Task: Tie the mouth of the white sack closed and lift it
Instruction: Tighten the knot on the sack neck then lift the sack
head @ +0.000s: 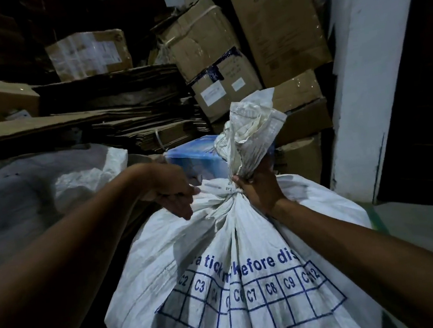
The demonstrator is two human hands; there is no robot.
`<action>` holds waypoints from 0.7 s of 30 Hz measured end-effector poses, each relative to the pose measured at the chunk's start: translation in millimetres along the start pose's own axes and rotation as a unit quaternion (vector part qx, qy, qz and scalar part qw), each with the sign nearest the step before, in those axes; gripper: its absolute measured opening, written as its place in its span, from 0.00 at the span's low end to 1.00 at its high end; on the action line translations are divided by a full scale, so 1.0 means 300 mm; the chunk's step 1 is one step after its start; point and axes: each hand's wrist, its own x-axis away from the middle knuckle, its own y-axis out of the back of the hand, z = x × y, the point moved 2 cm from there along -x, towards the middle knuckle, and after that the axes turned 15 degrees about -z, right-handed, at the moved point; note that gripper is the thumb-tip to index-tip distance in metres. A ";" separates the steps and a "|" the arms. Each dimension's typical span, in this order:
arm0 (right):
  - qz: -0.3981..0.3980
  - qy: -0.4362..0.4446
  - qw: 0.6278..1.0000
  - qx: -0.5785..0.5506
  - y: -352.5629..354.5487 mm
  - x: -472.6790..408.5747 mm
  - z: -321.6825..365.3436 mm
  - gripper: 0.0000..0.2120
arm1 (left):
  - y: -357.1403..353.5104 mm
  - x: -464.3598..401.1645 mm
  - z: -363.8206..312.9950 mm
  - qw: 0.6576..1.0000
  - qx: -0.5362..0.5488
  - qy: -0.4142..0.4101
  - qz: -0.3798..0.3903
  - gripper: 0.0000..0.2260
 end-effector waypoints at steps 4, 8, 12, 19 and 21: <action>0.001 -0.064 0.998 -0.019 0.025 0.024 0.060 0.38 | -0.018 -0.021 0.022 0.978 0.208 0.024 -0.006 0.11; -0.009 -0.100 0.995 -0.015 0.015 0.018 0.030 0.41 | -0.059 -0.028 0.012 0.940 0.338 0.040 0.010 0.10; 0.001 -0.129 0.991 -0.038 0.005 0.017 -0.001 0.32 | -0.098 -0.042 -0.010 0.917 0.393 0.065 -0.008 0.09; 0.169 -0.176 0.958 -0.151 0.060 0.031 -0.045 0.41 | -0.146 -0.025 -0.050 0.943 0.319 0.041 -0.088 0.07; 0.215 -0.138 0.960 -0.116 0.083 0.015 -0.052 0.46 | -0.144 -0.022 -0.056 0.952 0.291 0.032 -0.093 0.05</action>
